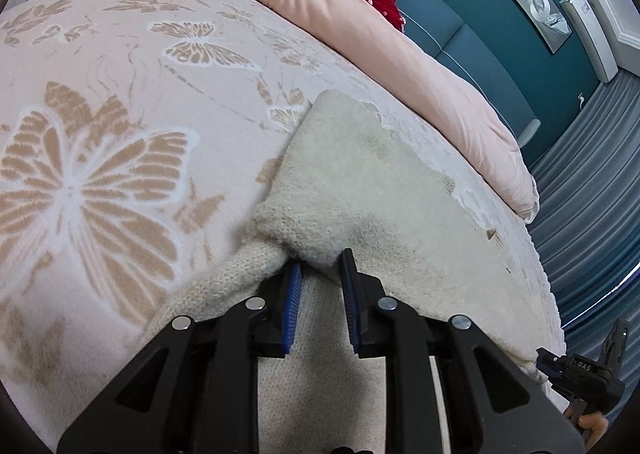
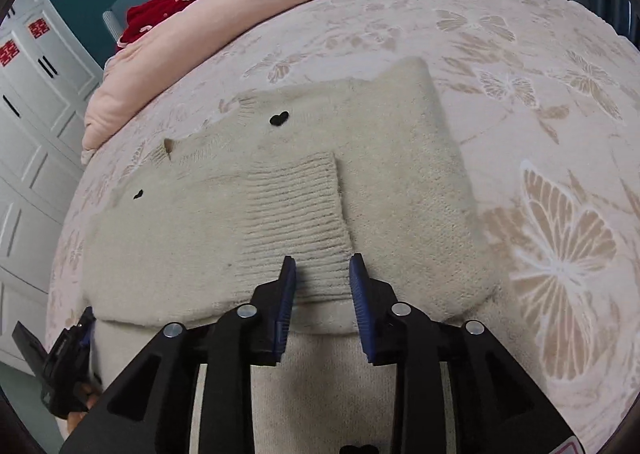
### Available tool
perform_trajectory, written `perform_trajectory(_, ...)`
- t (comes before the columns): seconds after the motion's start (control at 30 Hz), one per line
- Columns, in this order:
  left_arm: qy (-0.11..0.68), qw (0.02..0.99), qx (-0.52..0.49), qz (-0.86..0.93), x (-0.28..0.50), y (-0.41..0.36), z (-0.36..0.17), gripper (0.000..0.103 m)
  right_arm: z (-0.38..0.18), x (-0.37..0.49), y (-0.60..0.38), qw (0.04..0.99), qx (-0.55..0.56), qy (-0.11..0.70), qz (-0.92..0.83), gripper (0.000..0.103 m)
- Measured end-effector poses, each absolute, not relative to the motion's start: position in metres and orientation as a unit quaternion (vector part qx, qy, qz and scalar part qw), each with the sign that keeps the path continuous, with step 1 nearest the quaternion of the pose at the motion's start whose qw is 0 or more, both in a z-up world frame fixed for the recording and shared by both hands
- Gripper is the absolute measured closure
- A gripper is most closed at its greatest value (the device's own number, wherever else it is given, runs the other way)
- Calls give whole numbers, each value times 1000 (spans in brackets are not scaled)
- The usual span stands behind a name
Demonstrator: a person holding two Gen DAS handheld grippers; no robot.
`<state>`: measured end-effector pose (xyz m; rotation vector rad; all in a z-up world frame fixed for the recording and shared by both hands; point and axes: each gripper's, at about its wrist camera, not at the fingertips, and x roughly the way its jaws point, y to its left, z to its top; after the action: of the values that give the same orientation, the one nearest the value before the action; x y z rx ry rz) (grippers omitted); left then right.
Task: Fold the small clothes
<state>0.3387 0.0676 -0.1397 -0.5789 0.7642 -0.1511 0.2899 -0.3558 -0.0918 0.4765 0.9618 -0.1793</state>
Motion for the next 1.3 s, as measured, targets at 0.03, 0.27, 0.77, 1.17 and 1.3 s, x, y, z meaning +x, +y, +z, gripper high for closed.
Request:
perform_trajectory(0.03,369,885,-275,-71,339,67,-140,83,-92,291,-356,856,222,458,-93,44)
perform_trajectory(0.27,373,888,-262,-64,340,64,-139,83,-85,307,-331,868,205,450,-49,94)
perform_trajectory(0.77,383,888,-249,-59,342,61,-136,83,-108,300,-329,857,156,482,-94,91)
perform_trajectory(1.17,500,853,-129,-81,230,111,-86,13,-50,98,-356,855,193,461,-139,36)
perform_trajectory(1.3,552,812,-169,-81,157,150,-107,12,-84,9,-361,816,261,499,-128,35)
